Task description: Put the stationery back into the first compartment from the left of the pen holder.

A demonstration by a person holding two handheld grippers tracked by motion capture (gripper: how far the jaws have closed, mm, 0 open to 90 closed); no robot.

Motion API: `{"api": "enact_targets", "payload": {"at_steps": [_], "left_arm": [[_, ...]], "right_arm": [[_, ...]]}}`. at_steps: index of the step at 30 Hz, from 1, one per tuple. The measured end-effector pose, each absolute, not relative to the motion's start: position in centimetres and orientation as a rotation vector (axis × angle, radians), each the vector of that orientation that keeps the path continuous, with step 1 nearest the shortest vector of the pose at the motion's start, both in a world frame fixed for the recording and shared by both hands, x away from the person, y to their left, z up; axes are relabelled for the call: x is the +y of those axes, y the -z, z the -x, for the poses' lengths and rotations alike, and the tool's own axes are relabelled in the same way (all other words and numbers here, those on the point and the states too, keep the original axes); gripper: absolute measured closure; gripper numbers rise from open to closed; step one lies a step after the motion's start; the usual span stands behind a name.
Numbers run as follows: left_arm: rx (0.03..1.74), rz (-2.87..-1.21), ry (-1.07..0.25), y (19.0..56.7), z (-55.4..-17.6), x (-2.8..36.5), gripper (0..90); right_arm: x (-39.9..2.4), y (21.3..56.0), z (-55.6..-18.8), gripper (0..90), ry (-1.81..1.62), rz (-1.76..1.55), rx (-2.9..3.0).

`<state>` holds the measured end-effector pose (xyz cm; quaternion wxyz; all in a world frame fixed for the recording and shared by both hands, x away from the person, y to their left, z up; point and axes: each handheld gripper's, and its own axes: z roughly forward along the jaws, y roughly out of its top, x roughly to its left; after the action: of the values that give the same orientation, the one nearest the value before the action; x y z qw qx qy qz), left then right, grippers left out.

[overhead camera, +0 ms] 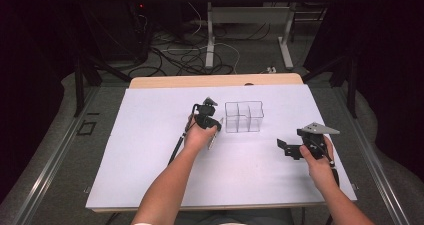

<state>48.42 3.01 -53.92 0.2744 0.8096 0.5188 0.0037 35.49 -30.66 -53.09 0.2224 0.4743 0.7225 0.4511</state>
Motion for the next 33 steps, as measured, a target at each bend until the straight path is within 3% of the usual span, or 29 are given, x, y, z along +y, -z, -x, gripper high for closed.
{"api": "enact_targets", "payload": {"at_steps": [33], "left_arm": [[1.440,-2.137,0.005,53.94,-48.34,3.35,80.1]], "right_arm": [[-30.75,53.14,-35.52,7.2,-1.246,-1.316,1.999]]}}
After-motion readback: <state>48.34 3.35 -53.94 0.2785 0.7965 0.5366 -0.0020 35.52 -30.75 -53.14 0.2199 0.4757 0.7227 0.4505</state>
